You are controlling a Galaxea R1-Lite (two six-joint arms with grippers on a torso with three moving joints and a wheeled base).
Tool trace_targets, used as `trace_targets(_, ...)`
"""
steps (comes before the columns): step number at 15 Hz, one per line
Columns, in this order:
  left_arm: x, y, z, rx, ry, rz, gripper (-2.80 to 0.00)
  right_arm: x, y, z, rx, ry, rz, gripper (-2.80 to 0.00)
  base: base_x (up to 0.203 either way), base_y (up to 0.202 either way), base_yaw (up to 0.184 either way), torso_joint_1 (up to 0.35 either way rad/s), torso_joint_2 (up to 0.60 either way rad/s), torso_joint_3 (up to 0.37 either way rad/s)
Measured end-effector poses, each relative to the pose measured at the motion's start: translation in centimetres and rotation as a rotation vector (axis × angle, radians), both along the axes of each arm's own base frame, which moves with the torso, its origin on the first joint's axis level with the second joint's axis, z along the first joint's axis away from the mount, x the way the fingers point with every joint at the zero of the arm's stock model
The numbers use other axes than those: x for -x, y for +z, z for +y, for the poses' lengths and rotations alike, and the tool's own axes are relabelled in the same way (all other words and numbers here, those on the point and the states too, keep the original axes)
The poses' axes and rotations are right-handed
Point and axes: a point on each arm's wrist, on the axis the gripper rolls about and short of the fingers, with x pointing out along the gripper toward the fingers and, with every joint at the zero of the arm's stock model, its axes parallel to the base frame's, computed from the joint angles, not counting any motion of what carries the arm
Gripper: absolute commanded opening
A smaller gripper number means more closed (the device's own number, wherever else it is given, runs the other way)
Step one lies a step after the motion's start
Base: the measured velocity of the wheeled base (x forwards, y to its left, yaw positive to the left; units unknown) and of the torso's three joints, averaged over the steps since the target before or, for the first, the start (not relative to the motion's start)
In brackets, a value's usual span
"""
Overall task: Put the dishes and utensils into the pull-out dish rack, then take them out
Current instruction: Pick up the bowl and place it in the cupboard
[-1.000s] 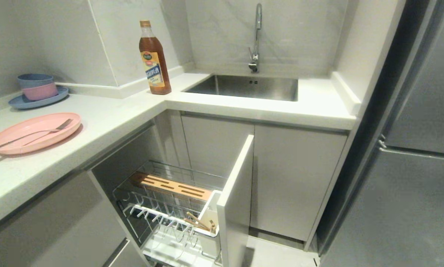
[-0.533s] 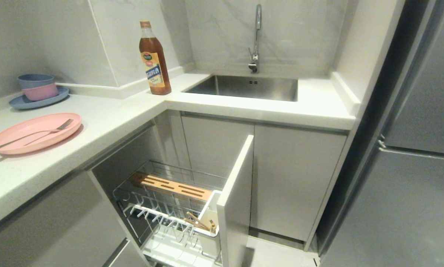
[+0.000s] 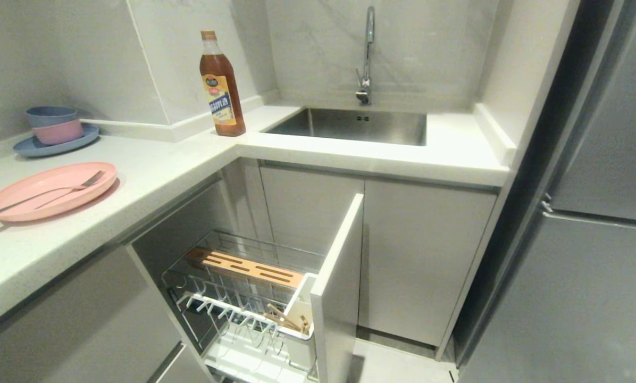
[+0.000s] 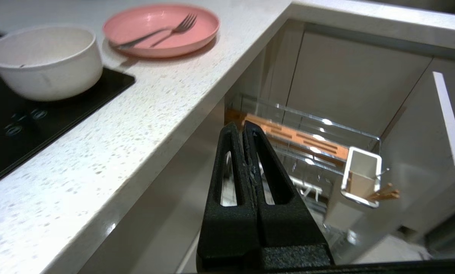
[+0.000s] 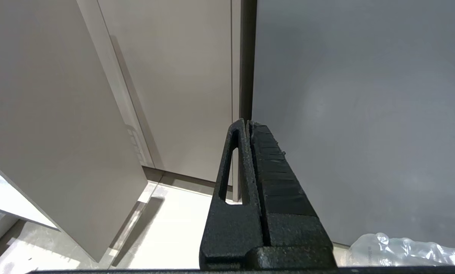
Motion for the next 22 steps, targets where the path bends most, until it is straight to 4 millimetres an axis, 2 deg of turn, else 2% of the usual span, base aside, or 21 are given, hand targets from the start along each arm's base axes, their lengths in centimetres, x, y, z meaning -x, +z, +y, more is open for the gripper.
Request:
trace_targets(4,0.2,-8.7,-0.2,-0.062,-0.109,-0.073,-2.8,0.0,0.0,0.0,0.0,0.0,0.0,-2.8,0.0,0.0,0.0,0.0,0.0,0.0)
trace_targets(7,-0.3,-13.1,-0.4,-0.022,-0.168,-0.071,-2.8,0.0,0.0,0.0,0.0,0.0,0.0,-2.8,0.0,0.0,0.0,0.0,0.0,0.0)
trace_targets(9,-1.0,-15.1,-0.4,-0.02,-0.171,-0.076,-2.8,0.0,0.0,0.0,0.0,0.0,0.0,-2.8,0.0,0.0,0.0,0.0,0.0,0.0)
trace_targets(12,-1.4,-15.8,-0.4,-0.036,-0.186,-0.14,-2.8,0.0,0.0,0.0,0.0,0.0,0.0,-2.8,0.0,0.0,0.0,0.0,0.0,0.0)
trace_targets(15,-1.5,-17.0,-0.5,0.001,-0.245,-0.045,-2.8,0.0,0.0,0.0,0.0,0.0,0.0,-2.8,0.0,0.0,0.0,0.0,0.0,0.0)
trace_targets(22,-1.5,-16.9,-0.5,0.013,-0.245,-0.06,-2.8,0.0,0.0,0.0,0.0,0.0,0.0,-2.8,0.0,0.0,0.0,0.0,0.0,0.0)
